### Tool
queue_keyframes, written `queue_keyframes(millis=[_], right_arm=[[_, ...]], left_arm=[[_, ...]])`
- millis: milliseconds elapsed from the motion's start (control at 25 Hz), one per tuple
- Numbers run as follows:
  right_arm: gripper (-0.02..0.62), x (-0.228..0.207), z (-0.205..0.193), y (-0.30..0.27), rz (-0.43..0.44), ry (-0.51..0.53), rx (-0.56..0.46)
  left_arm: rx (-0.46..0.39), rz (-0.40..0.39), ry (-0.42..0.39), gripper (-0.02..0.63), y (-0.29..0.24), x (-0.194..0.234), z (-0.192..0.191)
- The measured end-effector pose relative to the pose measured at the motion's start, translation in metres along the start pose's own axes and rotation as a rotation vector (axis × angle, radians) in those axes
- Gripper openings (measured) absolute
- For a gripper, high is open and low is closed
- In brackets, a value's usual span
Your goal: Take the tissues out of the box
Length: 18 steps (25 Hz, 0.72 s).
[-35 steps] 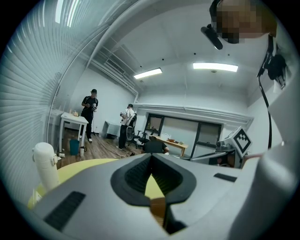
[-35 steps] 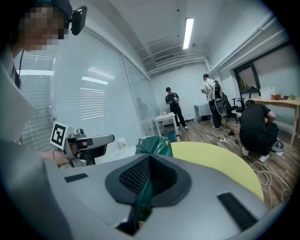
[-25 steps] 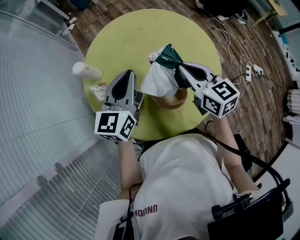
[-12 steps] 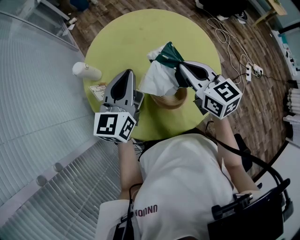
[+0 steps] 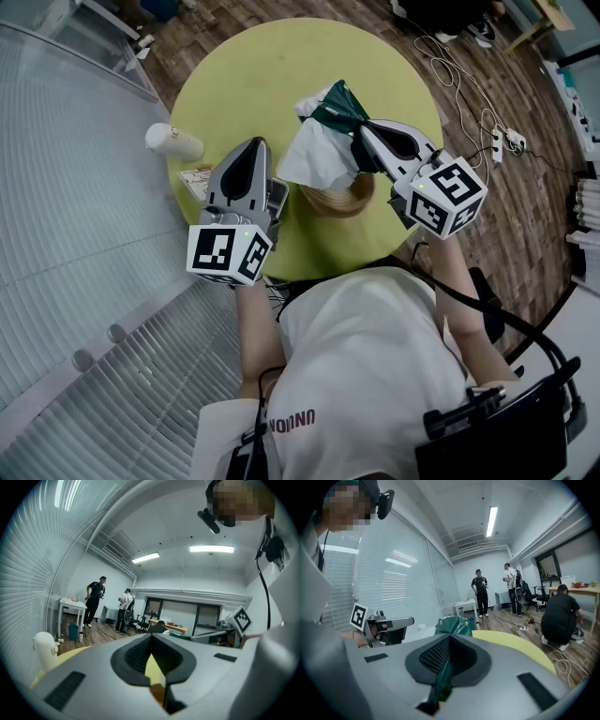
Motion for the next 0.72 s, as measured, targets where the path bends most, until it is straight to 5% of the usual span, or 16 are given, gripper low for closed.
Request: queue_keyframes(millis=[720], right_arm=[[0.017,-0.0001,-0.0005,-0.001,-0.005,0.011,0.007]], left_arm=[[0.003,0.001,0.006,0.012,-0.0003,0.0014,-0.001]])
Point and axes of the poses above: the fingertips, and each gripper's own axes: y backward along the fingers, x to its left, z out of its top, the point moved 8 cm from there along y, backward along the fingers, and after that the axes turned 13 degrees about -y, right-handed, at the moved point
